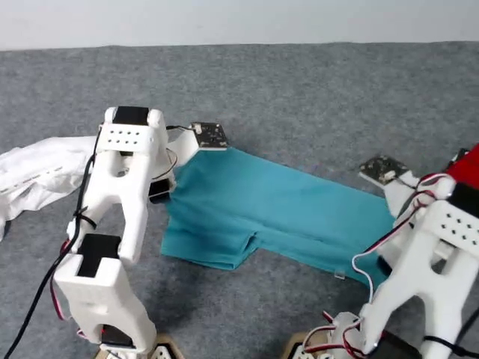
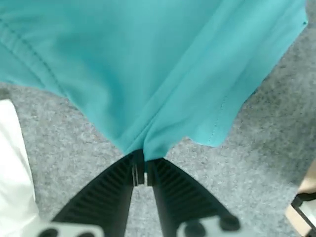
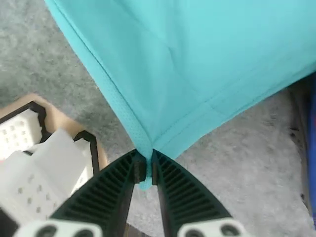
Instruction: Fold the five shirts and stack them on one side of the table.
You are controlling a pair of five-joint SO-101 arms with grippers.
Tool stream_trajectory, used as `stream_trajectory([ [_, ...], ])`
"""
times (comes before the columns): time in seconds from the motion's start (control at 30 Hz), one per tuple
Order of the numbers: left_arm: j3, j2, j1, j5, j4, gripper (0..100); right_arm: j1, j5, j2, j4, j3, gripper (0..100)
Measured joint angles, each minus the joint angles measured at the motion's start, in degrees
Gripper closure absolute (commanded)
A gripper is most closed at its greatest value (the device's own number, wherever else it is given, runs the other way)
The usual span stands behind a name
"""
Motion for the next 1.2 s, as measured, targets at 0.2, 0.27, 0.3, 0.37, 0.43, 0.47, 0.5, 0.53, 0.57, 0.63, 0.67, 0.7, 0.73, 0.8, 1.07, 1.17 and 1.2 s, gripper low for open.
stream_trajectory([
  [0.2,-0.9,5.0,0.0,0.0,0.0,99,0.0,0.0,0.0,-4.6,3.3,98.6],
  [0.27,-2.6,7.1,0.0,0.0,0.0,97,0.0,0.0,0.0,-5.2,3.3,98.3],
  [0.3,-3.7,8.1,0.0,0.0,0.0,94,0.0,0.0,0.0,-5.3,3.3,98.3],
  [0.37,-5.5,9.7,0.0,0.3,0.0,91,0.0,0.0,0.0,-5.4,3.3,98.2],
  [0.43,-7.2,10.6,0.0,0.3,0.0,89,0.0,0.0,0.0,-5.4,3.3,94.6],
  [0.47,-8.1,10.9,0.0,0.3,0.0,89,0.0,0.0,0.0,-5.3,3.3,91.4],
  [0.5,-9.1,11.1,0.0,0.3,0.0,88,0.0,0.0,0.0,-5.3,3.3,87.6],
  [0.53,-10.0,11.1,0.0,0.3,0.0,87,0.0,0.0,0.0,-5.3,3.3,83.6],
  [0.57,-11.2,11.1,0.0,0.3,0.0,87,0.0,0.0,0.0,-5.3,3.3,79.4],
  [0.63,-13.4,11.1,0.0,0.4,0.0,86,0.0,-0.4,0.0,-5.3,3.3,73.3],
  [0.67,-14.2,11.1,0.0,0.4,0.0,86,0.0,-1.5,0.0,-5.3,3.3,71.9],
  [0.7,-15.2,11.1,0.0,0.4,0.0,86,0.0,-2.4,0.0,-5.3,3.3,71.6],
  [0.73,-16.1,11.1,0.0,0.4,0.0,86,0.0,-3.2,0.0,-5.3,3.3,71.6],
  [0.8,-17.6,11.1,0.0,0.4,0.0,86,0.0,-4.0,0.0,-5.3,3.3,71.7],
  [1.07,-20.8,13.8,0.7,6.1,-0.7,90,-2.4,-4.7,0.0,-10.1,-0.3,87.9],
  [1.17,-22.3,16.4,1.3,9.3,-3.1,95,-6.2,-4.7,0.0,-15.5,1.7,99.6],
  [1.2,-22.9,17.3,1.6,9.8,-3.3,97,-7.6,-4.7,0.0,-17.1,2.7,98.6],
])
